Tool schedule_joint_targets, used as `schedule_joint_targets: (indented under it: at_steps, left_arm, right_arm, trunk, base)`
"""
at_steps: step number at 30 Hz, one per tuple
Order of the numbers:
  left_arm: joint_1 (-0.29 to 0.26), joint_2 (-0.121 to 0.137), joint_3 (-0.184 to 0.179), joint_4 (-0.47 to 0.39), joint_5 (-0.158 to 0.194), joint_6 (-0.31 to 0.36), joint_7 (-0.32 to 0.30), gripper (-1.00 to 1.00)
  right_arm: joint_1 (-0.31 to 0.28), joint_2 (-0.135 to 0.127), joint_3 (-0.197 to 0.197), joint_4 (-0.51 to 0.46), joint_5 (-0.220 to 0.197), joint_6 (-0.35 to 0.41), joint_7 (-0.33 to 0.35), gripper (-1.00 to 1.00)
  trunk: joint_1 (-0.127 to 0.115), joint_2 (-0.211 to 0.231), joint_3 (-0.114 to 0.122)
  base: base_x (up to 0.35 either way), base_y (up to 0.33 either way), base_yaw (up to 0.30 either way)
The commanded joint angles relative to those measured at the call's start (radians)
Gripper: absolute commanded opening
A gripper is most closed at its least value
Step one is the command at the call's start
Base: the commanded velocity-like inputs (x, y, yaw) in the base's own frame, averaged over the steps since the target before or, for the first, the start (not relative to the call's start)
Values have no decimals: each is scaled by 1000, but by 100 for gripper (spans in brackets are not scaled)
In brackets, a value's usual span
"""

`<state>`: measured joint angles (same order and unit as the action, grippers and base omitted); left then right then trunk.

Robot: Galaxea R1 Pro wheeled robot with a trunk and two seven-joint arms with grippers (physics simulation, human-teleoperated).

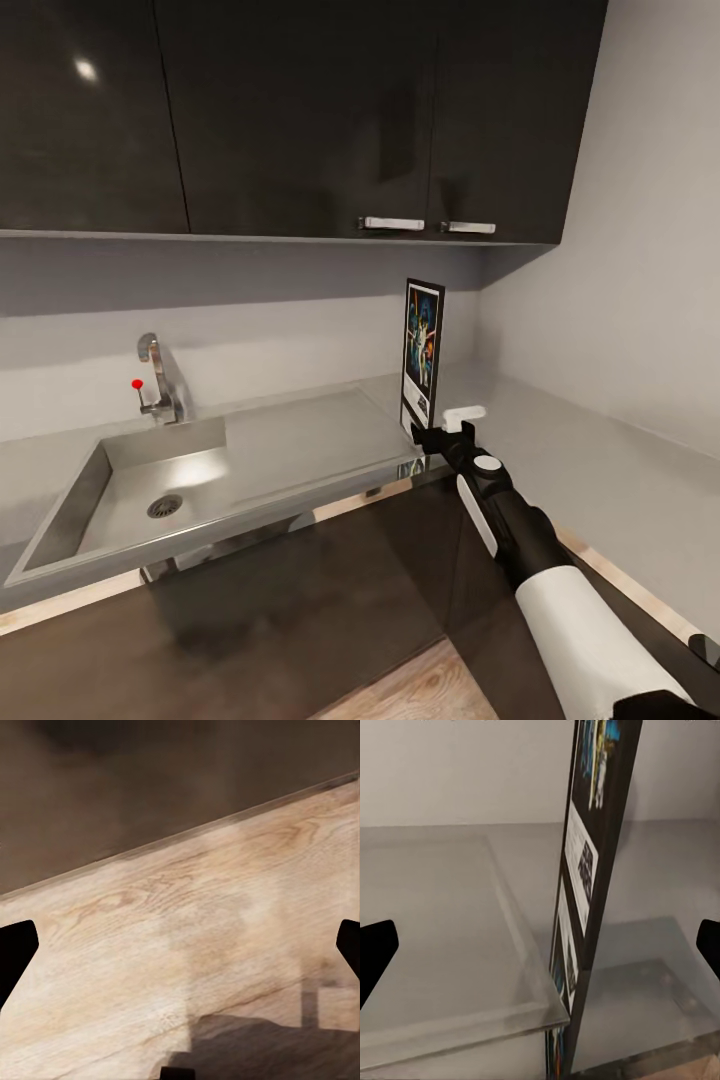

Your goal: Pick up the poster from the kitchen countertop and hang it on one of the wall nails in the kitchen.

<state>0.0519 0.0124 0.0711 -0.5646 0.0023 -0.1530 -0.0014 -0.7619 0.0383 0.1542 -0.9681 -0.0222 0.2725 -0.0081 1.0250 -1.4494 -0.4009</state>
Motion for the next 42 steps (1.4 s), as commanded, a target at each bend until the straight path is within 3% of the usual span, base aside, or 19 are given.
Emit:
schedule_joint_targets:
  at_steps: [1,12,23,42]
  left_arm:
    - [0,0,1,-1,0,-9,0,100]
    - [0,0,1,0,-1,-23,0,100]
    - [0,0,1,1,-1,-23,0,100]
    - [1,0,2,2,-1,-24,0,100]
  right_arm:
    - [-2,0,1,2,-2,2,-1,100]
    - [-3,0,1,7,-3,-8,0,100]
    - [-2,-1,2,21,-1,-91,0,100]
    - [-2,-1,1,73,-2,-100,2,100]
  trunk:
    - [0,-1,-1]
    - [0,-1,-1]
    - [0,-1,-1]
    - [0,-1,-1]
  base:
    - [0,0,0]
    - [106,0,0]
    - [82,-24,0]
    - [133,-35,0]
